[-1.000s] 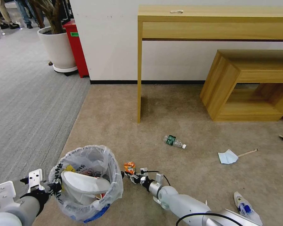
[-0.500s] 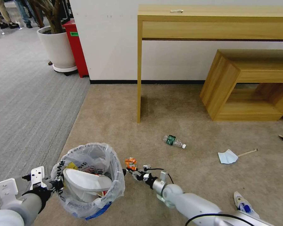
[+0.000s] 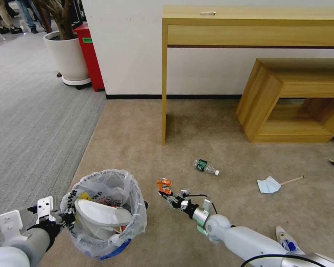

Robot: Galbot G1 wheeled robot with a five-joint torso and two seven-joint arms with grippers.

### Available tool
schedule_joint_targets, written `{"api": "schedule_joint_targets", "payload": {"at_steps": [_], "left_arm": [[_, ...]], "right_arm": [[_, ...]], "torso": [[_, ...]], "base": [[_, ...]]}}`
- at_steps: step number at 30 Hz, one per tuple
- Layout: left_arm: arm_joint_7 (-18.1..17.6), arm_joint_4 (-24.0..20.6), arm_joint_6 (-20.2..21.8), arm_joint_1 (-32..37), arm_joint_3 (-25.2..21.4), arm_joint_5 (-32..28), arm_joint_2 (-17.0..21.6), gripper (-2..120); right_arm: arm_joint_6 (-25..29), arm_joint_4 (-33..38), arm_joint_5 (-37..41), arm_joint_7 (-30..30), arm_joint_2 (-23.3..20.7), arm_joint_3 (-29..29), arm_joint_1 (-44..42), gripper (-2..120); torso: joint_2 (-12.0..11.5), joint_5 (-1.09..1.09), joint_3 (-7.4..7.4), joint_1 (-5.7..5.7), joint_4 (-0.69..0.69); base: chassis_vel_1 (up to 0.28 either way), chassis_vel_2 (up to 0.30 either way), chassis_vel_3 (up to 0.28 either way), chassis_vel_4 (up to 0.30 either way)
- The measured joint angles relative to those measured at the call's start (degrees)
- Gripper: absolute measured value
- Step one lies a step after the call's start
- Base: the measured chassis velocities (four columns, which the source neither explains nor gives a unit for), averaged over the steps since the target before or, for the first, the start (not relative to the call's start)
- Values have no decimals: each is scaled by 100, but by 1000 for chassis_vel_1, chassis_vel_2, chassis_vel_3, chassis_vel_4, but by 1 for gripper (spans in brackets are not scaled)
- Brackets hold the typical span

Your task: Pick up the trash bin and place the garbage on the floor into it.

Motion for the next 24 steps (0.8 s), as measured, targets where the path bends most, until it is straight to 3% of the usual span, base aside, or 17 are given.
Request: {"api": "schedule_joint_targets", "payload": {"at_steps": [24], "left_arm": [[19,210,0,-165,123,10,139,1]], "right_arm": [[137,2922,139,-12,-1234,576,151,25]], "torso": [[0,-1,0,0,0]], "base": [[0,0,0,0]]}}
